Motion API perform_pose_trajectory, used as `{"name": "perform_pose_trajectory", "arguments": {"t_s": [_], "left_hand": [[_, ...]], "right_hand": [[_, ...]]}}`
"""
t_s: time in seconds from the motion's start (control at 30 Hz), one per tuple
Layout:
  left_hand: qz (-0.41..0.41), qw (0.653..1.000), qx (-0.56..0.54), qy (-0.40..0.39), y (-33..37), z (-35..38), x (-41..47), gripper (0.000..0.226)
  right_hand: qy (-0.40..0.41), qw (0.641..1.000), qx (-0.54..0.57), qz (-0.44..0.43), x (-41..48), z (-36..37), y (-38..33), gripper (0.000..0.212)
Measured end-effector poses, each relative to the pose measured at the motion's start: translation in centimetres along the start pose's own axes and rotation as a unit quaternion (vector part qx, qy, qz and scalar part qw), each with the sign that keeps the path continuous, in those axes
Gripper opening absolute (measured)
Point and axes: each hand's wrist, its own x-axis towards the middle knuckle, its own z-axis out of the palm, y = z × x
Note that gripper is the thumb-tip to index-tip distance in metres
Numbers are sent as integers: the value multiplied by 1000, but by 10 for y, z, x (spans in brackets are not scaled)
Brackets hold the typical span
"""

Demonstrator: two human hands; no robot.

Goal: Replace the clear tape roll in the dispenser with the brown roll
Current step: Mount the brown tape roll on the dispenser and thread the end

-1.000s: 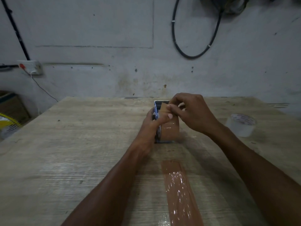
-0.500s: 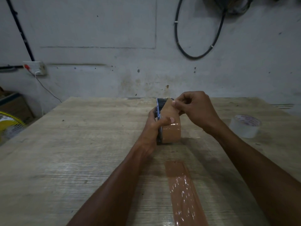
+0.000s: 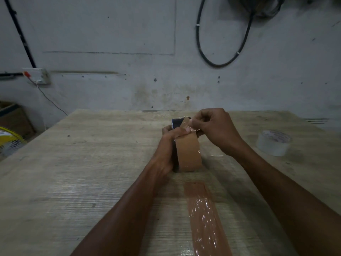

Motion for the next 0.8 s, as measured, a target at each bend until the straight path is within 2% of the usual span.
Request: {"name": "perform_pose_trajectory", "arguments": {"t_s": [0.27,0.4,0.6,0.8], "left_hand": [[20,999,31,9,1,0,-1,82],[40,999,11,14,5,0,-4,69],[27,999,26,14,5,-3,-4,47],[45,998,29,24,5,-3,-2,49]], "right_hand": [[36,996,36,72,0,9,-1,16],[21,992,79,97,-1,12,-3,19],[18,980,135,141,0,16,-2,22],[34,961,186,200,-4,20,-1,18]]}}
